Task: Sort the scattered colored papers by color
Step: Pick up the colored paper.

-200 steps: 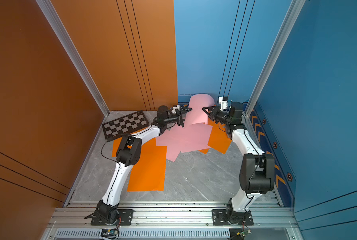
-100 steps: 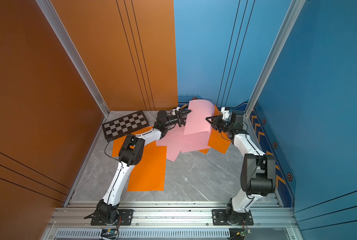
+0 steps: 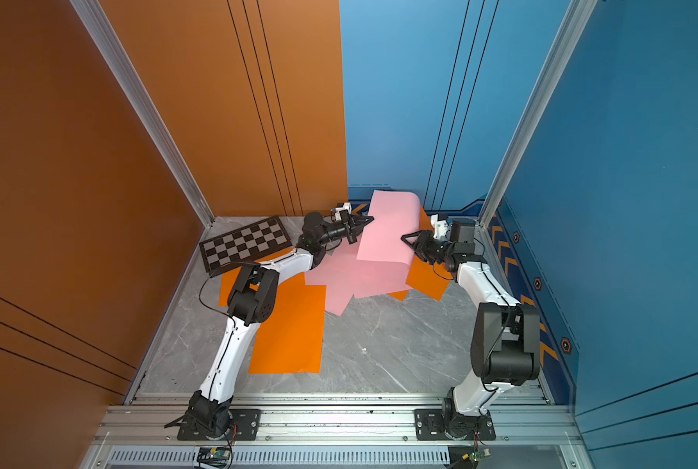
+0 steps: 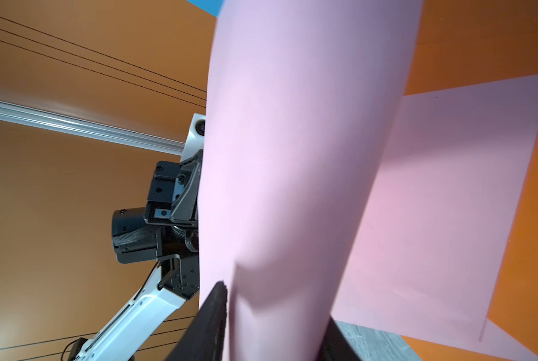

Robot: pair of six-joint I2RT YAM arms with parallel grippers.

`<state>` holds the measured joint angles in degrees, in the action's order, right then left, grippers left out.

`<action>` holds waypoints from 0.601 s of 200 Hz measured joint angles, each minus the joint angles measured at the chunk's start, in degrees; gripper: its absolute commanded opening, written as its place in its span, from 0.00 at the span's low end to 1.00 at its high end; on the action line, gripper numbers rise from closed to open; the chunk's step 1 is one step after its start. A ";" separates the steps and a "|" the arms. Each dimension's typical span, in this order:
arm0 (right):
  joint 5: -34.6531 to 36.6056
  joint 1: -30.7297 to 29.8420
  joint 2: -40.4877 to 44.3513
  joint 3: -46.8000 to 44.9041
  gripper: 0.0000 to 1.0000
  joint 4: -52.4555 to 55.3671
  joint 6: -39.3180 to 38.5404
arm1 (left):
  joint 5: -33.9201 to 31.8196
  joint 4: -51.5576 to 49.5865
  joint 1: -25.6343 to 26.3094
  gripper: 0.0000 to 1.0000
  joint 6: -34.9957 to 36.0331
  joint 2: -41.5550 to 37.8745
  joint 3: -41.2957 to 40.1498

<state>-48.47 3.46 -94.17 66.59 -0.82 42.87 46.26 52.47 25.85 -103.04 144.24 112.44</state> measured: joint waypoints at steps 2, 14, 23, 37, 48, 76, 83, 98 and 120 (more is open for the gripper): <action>0.13 0.02 0.09 0.00 0.70 0.31 -0.15 | 0.09 0.00 0.00 0.00 0.24 -0.15 -0.09; 0.94 0.26 0.63 -0.07 0.80 1.27 -0.98 | 0.52 -0.81 0.00 0.00 1.84 -1.46 -1.29; 1.79 0.57 1.09 -0.09 0.83 2.25 -1.75 | 0.74 -2.05 0.00 0.00 3.54 -2.82 -2.82; 3.19 1.40 1.75 -0.15 0.85 3.82 -2.56 | 1.14 -5.20 0.00 0.00 7.15 -5.40 -5.51; 4.63 2.21 2.25 -0.31 0.87 5.20 -3.10 | 1.38 -8.87 0.00 0.00 11.02 -7.82 -7.80; 8.02 3.93 4.00 -2.25 0.88 8.02 -4.17 | 1.31 -20.57 0.11 0.00 21.92 -13.38 -10.78; 8.52 4.28 4.52 -3.15 0.89 8.46 -4.35 | 1.03 -24.02 0.22 0.00 24.94 -14.86 -11.17; 9.53 4.83 5.64 -5.38 0.91 9.20 -4.70 | -0.13 -31.69 0.50 0.00 31.56 -17.66 -11.28; 9.68 5.25 6.91 -8.81 0.93 9.38 -5.44 | -2.16 -43.50 1.64 0.00 40.92 -21.42 -9.94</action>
<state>-38.79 8.71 -87.26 57.78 8.56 37.43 44.10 8.97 27.49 -62.13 122.83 102.50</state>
